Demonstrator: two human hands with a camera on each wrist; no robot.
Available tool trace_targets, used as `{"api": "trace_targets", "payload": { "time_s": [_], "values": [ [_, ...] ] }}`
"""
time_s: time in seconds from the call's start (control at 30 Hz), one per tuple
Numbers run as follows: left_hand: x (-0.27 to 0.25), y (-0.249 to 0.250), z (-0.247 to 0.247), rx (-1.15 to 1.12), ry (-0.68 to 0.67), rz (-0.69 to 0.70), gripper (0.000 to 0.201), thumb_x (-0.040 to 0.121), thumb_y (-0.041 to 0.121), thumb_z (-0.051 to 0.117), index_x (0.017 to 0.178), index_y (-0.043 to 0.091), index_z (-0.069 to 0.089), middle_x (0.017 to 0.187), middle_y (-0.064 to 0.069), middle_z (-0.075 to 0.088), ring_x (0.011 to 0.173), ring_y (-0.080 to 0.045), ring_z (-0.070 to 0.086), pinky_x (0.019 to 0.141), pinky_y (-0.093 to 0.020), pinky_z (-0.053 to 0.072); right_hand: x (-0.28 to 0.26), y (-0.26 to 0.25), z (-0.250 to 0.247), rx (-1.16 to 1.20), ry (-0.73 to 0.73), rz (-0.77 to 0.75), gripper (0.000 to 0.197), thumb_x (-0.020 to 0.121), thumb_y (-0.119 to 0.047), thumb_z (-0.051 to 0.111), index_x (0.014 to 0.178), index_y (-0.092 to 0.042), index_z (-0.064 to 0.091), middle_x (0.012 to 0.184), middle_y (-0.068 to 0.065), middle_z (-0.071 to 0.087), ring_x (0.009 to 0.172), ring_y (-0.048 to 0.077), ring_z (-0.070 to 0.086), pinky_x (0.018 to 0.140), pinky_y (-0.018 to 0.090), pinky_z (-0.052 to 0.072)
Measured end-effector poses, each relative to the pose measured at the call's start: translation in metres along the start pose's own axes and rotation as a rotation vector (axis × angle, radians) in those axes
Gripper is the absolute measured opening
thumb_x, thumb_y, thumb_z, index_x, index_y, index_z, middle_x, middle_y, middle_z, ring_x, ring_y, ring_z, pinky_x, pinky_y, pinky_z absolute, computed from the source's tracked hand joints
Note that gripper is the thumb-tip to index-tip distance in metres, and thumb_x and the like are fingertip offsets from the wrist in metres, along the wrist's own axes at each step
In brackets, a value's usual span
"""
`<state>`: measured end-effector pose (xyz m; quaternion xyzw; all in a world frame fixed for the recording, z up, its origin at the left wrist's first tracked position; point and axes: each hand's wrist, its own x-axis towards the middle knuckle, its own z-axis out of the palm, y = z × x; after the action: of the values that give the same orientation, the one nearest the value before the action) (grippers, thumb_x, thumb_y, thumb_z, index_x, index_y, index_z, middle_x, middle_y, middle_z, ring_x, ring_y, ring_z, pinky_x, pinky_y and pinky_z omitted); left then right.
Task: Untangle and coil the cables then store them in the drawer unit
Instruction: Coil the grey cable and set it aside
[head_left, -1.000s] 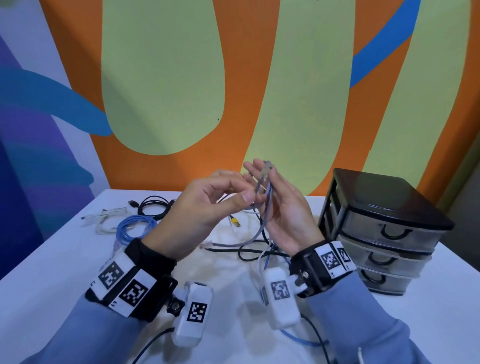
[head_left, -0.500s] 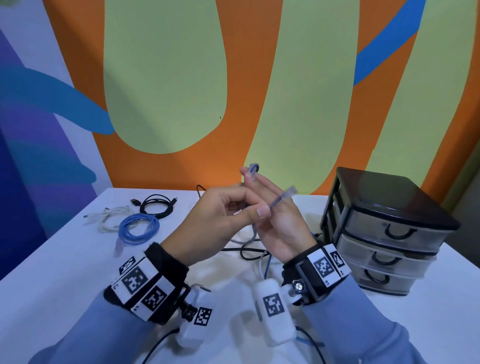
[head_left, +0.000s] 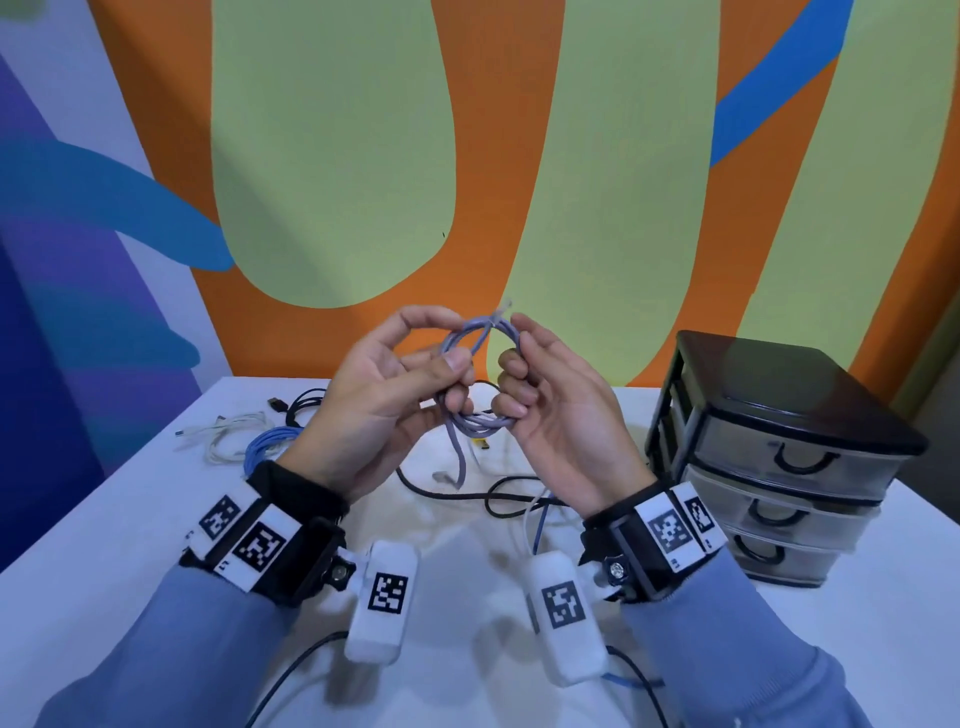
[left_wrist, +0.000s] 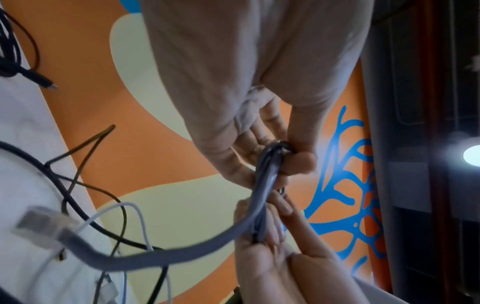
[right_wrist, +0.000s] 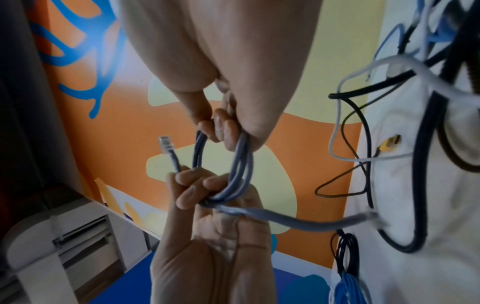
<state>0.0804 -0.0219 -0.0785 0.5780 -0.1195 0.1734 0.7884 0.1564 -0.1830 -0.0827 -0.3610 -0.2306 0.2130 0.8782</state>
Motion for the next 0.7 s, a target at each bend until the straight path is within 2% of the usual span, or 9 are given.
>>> {"api": "trace_targets", "payload": {
  "time_s": [0.1, 0.2, 0.27, 0.4, 0.47, 0.57, 0.7],
  "values": [
    [0.003, 0.004, -0.004, 0.143, 0.057, 0.01, 0.038, 0.086, 0.003, 0.075, 0.12, 0.01, 0.06, 0.079, -0.017, 0.071, 0.06, -0.024, 0.067, 0.068, -0.035, 0.06, -0.001, -0.001, 0.001, -0.093, -0.014, -0.044, 0.028, 0.107, -0.01, 0.048, 0.132, -0.002, 0.06, 0.074, -0.001, 0.045, 0.061, 0.009, 0.032, 0.059, 0.023, 0.027],
    [0.003, 0.009, -0.008, 0.322, 0.094, 0.016, 0.028, 0.085, -0.003, 0.079, 0.109, 0.005, 0.068, 0.078, -0.023, 0.074, 0.062, -0.029, 0.075, 0.066, -0.037, 0.062, -0.002, 0.002, 0.002, -0.172, -0.005, -0.095, 0.03, 0.108, -0.01, 0.048, 0.132, 0.002, 0.062, 0.073, -0.001, 0.044, 0.061, 0.009, 0.032, 0.058, 0.022, 0.027],
    [0.004, 0.009, -0.01, 0.439, 0.098, -0.001, 0.019, 0.085, -0.004, 0.081, 0.1, 0.002, 0.072, 0.082, -0.029, 0.074, 0.066, -0.033, 0.077, 0.068, -0.04, 0.064, -0.003, 0.004, 0.002, -0.245, 0.009, -0.137, 0.029, 0.108, -0.008, 0.048, 0.128, 0.003, 0.065, 0.073, -0.001, 0.044, 0.062, 0.01, 0.032, 0.058, 0.022, 0.027],
    [0.004, 0.007, -0.013, 0.571, 0.126, -0.006, 0.011, 0.087, -0.007, 0.08, 0.093, -0.006, 0.071, 0.082, -0.036, 0.071, 0.067, -0.032, 0.077, 0.073, -0.045, 0.066, -0.004, 0.009, 0.003, -0.418, 0.009, -0.229, 0.026, 0.108, -0.009, 0.051, 0.121, -0.003, 0.072, 0.075, 0.002, 0.043, 0.065, 0.015, 0.028, 0.061, 0.028, 0.025],
    [0.006, 0.004, -0.012, 0.574, 0.21, 0.055, 0.013, 0.088, -0.008, 0.077, 0.097, -0.001, 0.072, 0.08, -0.034, 0.07, 0.067, -0.032, 0.077, 0.076, -0.051, 0.067, -0.004, 0.012, 0.006, -0.428, 0.003, -0.223, 0.026, 0.108, -0.01, 0.05, 0.121, -0.004, 0.073, 0.074, 0.001, 0.042, 0.066, 0.016, 0.026, 0.061, 0.028, 0.026],
    [0.007, 0.0, -0.006, 0.507, 0.314, 0.173, 0.024, 0.09, -0.002, 0.078, 0.111, 0.009, 0.073, 0.08, -0.024, 0.075, 0.069, -0.026, 0.075, 0.075, -0.043, 0.065, -0.001, 0.011, 0.005, -0.324, 0.017, -0.181, 0.027, 0.11, -0.01, 0.047, 0.127, -0.003, 0.067, 0.073, 0.0, 0.041, 0.064, 0.014, 0.029, 0.061, 0.027, 0.03],
    [0.006, 0.003, 0.001, 0.207, 0.205, 0.102, 0.038, 0.091, 0.012, 0.076, 0.128, 0.01, 0.07, 0.093, -0.016, 0.078, 0.075, -0.02, 0.07, 0.079, -0.032, 0.063, 0.002, 0.005, -0.004, -0.217, 0.053, -0.148, 0.027, 0.11, -0.014, 0.049, 0.131, -0.006, 0.063, 0.079, 0.004, 0.052, 0.067, 0.015, 0.047, 0.068, 0.029, 0.047]
  ]
}}
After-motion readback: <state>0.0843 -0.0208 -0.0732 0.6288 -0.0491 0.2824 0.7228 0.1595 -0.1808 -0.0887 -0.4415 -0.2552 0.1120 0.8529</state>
